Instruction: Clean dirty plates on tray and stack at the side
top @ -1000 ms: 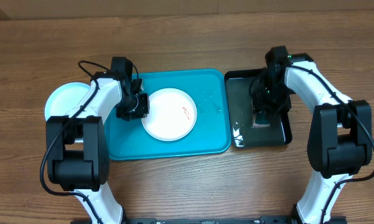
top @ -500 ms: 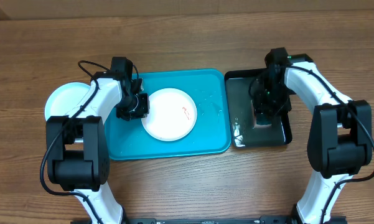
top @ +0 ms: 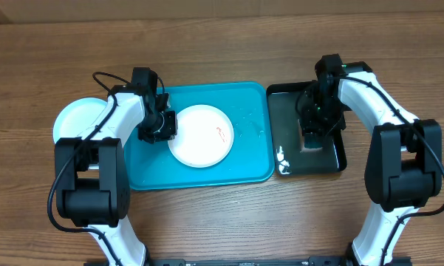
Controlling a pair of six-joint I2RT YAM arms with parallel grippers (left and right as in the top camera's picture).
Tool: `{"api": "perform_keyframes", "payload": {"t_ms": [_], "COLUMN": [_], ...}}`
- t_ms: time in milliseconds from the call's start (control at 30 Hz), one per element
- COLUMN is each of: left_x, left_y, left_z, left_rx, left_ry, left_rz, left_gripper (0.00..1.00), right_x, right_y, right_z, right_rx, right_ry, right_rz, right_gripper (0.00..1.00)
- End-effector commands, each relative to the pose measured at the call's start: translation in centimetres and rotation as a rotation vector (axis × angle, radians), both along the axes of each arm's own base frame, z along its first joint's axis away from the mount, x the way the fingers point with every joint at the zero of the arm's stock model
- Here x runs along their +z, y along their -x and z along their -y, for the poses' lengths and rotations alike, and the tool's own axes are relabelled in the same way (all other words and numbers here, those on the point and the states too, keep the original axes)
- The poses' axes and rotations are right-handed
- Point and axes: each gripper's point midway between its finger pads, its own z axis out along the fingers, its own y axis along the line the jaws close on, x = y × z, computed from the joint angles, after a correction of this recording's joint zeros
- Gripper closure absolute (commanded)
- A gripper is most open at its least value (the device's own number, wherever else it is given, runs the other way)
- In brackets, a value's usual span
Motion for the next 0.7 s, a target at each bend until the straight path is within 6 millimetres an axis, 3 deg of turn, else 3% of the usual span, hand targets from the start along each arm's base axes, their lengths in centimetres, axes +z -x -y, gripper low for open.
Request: {"api": "perform_keyframes", "payload": {"t_ms": [0, 667], "left_x": [0.57, 0.57], "left_y": [-0.06, -0.06], "left_z": [-0.07, -0.07], "left_rx": [-0.012, -0.012], "left_ry": [-0.006, -0.006], "left_rz": [0.020, 0.020], "left_gripper": [0.84, 0.84], "right_x": [1.50, 1.39], "right_y": [-0.62, -0.84], "right_z": [-0.50, -1.05], "right_rx": [-0.003, 0.030], "right_ry": [-0.023, 0.010], "right_rz": [0.047, 0.067], "right_gripper": [0.56, 0.63]}}
